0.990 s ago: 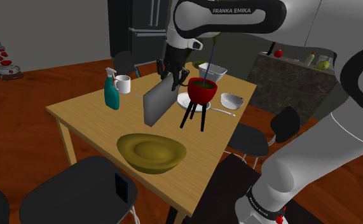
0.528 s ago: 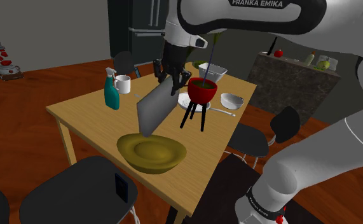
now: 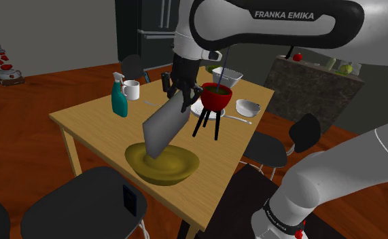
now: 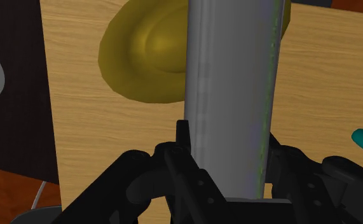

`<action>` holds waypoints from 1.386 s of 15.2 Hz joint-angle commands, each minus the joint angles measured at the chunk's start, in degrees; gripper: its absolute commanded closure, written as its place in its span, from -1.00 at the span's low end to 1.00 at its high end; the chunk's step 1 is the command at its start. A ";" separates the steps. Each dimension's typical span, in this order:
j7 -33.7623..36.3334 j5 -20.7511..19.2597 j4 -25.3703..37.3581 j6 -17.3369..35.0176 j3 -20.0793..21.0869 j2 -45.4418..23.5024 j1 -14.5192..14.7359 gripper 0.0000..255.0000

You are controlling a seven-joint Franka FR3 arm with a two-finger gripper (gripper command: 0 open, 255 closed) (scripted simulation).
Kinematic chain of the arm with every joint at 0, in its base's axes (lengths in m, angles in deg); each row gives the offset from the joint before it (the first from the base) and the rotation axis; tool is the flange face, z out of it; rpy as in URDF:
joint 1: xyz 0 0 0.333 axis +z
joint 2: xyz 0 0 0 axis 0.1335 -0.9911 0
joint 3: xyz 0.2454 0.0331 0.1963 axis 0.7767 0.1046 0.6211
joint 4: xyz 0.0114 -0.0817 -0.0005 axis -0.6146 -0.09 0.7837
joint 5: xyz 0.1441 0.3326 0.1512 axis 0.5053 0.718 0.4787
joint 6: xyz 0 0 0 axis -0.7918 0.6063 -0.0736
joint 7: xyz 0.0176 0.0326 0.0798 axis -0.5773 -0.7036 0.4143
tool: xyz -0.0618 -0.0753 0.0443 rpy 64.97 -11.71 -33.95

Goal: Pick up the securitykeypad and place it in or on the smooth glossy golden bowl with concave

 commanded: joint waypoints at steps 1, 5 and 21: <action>-0.09 0.18 -1.56 1.51 0.13 0.18 0.10 1.00; -0.15 0.45 -4.59 4.57 0.56 0.15 0.27 1.00; 0.05 0.83 -11.65 12.75 1.96 -1.02 0.59 1.00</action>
